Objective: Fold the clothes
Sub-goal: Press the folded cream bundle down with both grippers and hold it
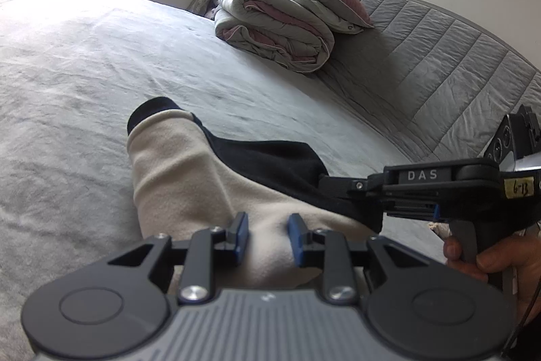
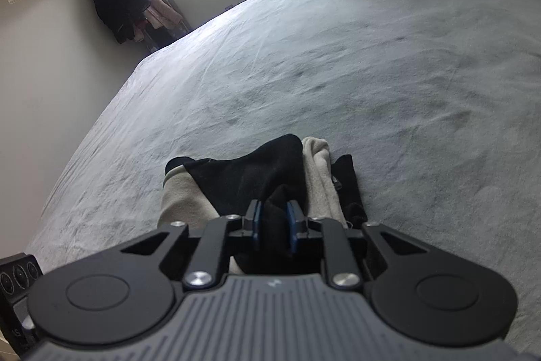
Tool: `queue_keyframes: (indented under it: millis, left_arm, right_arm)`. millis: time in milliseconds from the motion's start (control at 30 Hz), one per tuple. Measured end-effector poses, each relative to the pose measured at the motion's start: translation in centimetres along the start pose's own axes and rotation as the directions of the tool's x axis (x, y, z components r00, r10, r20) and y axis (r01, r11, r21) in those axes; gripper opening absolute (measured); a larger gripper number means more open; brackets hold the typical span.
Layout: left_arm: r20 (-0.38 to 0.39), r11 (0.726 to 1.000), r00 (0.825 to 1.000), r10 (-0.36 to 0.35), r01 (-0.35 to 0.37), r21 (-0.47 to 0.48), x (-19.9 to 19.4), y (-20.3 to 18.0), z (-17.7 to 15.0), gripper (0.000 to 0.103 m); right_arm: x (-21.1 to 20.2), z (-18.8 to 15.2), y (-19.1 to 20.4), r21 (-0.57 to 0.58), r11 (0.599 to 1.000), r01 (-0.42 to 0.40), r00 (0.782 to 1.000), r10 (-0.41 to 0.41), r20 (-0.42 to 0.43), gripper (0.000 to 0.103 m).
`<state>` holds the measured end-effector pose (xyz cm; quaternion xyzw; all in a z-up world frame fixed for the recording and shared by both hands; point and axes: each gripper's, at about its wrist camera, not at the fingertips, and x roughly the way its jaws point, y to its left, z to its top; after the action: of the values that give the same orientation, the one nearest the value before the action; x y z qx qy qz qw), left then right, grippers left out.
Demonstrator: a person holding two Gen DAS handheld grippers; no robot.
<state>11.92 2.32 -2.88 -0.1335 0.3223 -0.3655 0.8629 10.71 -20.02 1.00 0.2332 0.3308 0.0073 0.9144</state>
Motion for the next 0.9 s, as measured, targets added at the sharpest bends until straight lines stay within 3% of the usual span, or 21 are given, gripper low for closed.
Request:
queue_keyframes:
  millis: [167, 333, 500, 533, 633, 733, 833, 900]
  left_arm:
    - [0.058, 0.999, 0.998, -0.032, 0.033, -0.022, -1.4, 0.0, 1.1, 0.027]
    - [0.015, 0.999, 1.0, -0.022, 0.022, -0.028, -0.5, 0.5, 0.6, 0.022]
    - [0.01, 1.0, 1.0, -0.015, 0.015, -0.001, 0.1, 0.2, -0.4, 0.022]
    - [0.011, 1.0, 1.0, -0.017, 0.017, -0.003, 0.1, 0.2, -0.5, 0.022]
    - [0.016, 1.0, 1.0, -0.021, 0.021, -0.009, 0.0, 0.3, -0.6, 0.022]
    - [0.015, 1.0, 1.0, -0.022, 0.022, 0.011, 0.0, 0.1, -0.7, 0.022]
    - [0.014, 0.999, 1.0, -0.022, 0.022, 0.027, 0.2, -0.1, -0.8, 0.022]
    - [0.013, 0.999, 1.0, -0.022, 0.022, 0.036, 0.2, -0.1, -0.9, 0.022]
  right_arm:
    - [-1.5, 0.7, 0.4, -0.055, 0.998, 0.024, 0.996, -0.02, 0.083, 0.007]
    - [0.6, 0.1, -2.1, 0.006, 0.997, 0.072, 0.997, -0.072, 0.006, 0.007]
    - [-0.3, 0.4, -2.8, 0.06, 0.997, 0.047, 0.997, -0.05, 0.056, 0.011]
    - [-0.6, 0.6, -2.8, 0.057, 0.997, 0.047, 0.996, -0.051, 0.07, 0.019]
    - [-0.3, 1.3, -2.9, 0.069, 0.997, 0.028, 0.996, -0.033, 0.086, 0.02]
    - [0.5, 2.0, -3.3, 0.095, 0.996, -0.006, 0.996, -0.002, 0.085, 0.043]
    - [2.0, 2.6, -3.5, 0.116, 0.992, -0.04, 0.997, 0.032, 0.066, 0.043]
    - [2.9, 2.8, -3.5, 0.102, 0.994, -0.043, 0.998, 0.037, 0.056, 0.023]
